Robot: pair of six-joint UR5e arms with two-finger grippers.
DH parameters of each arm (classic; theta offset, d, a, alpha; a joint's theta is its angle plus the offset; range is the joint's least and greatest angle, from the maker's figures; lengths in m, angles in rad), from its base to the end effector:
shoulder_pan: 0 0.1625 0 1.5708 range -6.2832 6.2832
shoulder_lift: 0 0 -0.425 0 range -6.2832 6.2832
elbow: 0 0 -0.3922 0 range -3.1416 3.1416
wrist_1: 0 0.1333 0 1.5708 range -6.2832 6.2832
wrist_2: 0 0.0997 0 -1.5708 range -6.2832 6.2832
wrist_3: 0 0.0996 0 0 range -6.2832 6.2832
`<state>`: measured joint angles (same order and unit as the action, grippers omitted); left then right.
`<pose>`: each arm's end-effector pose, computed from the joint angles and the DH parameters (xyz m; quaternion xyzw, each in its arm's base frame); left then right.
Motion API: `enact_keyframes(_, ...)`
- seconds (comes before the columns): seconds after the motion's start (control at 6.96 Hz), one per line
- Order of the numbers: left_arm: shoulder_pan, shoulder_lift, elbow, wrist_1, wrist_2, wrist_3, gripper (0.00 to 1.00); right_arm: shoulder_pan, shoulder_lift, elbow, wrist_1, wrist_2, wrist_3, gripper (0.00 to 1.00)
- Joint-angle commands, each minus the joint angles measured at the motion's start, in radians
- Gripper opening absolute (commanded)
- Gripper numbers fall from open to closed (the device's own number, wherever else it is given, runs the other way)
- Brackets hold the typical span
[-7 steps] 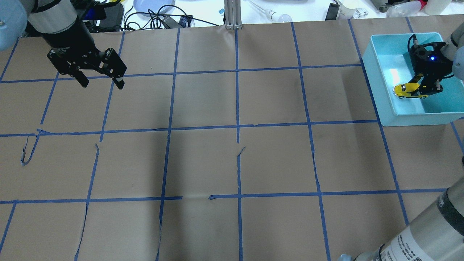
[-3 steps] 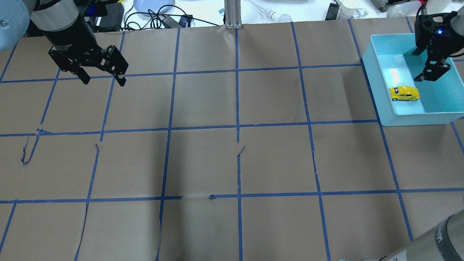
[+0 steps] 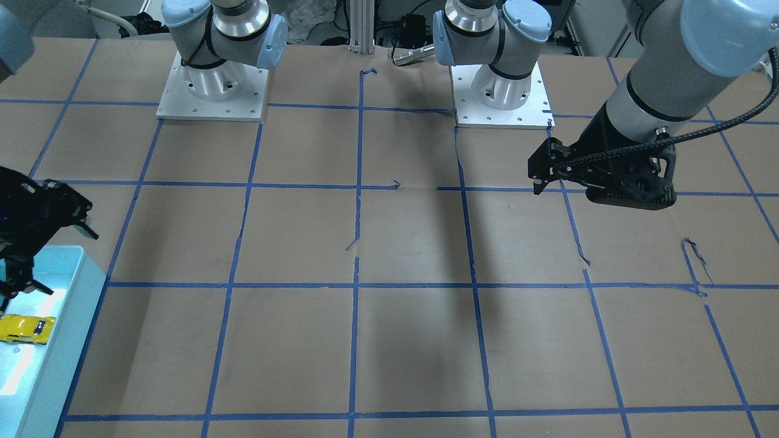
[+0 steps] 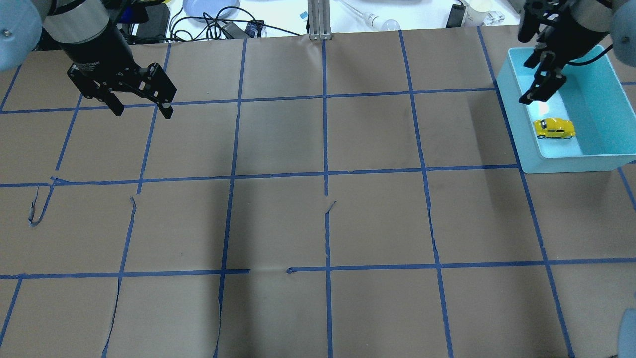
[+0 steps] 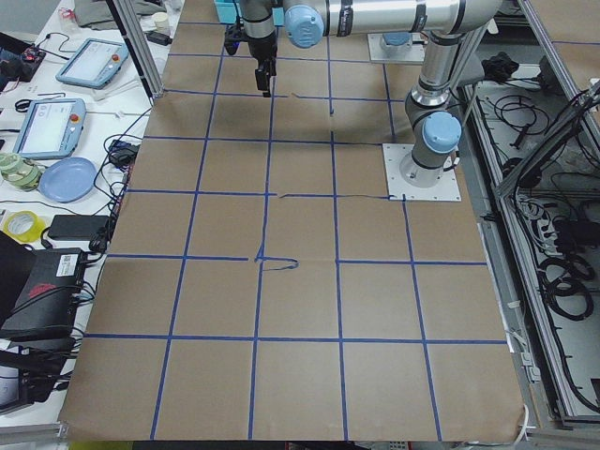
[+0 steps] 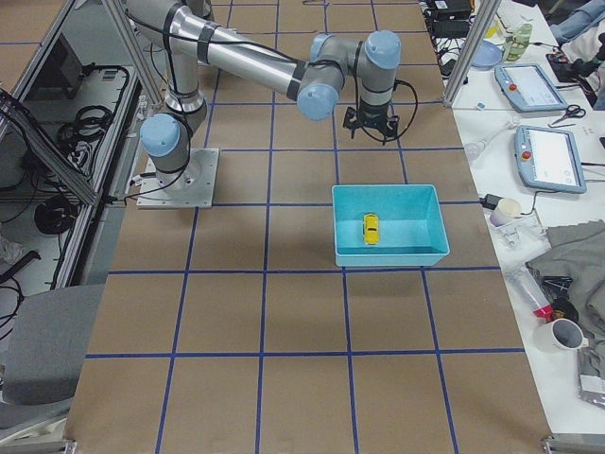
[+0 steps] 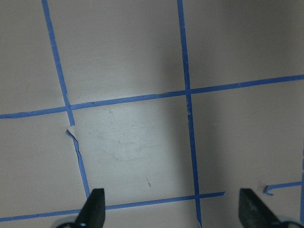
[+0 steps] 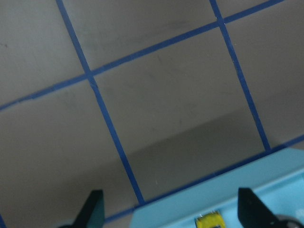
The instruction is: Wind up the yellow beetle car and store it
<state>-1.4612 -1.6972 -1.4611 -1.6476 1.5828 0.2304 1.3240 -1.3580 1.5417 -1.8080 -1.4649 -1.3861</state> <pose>-0.0727 -0.5469 0.4691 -0.0606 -0.9971 -0.0471 0.0020 -0.0023 -0.5978 0.4127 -0.5396 0.8398 -0.0568 0.0168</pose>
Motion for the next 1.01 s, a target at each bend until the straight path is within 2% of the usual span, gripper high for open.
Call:
enact_keyframes(0.0, -0.001, 0.014, 0.005, 0.002, -0.001, 0.0, 1.0, 0.24, -0.056, -0.009, 0.033, -0.003, 0.511, 1.0)
enact_keyframes(0.14, -0.001, 0.024, 0.001, 0.002, -0.001, 0.001, 1.0, 0.32, -0.099, -0.008, 0.03, -0.021, 0.746, 1.0)
enact_keyframes(0.29, 0.001, 0.025, -0.001, 0.002, 0.0, 0.001, 1.0, 0.357, -0.156, -0.008, 0.033, -0.119, 1.04, 1.0)
enact_keyframes(0.43, 0.001, 0.025, -0.001, 0.0, 0.0, 0.001, 1.0, 0.359, -0.193, -0.003, 0.05, -0.118, 1.234, 1.0)
enact_keyframes(0.72, 0.001, 0.025, -0.002, 0.0, 0.0, 0.001, 1.0, 0.353, -0.202, 0.006, 0.075, -0.117, 1.41, 1.0)
enact_keyframes(0.86, 0.001, 0.027, -0.001, 0.0, -0.001, 0.0, 1.0, 0.357, -0.202, 0.008, 0.075, -0.118, 1.427, 1.0)
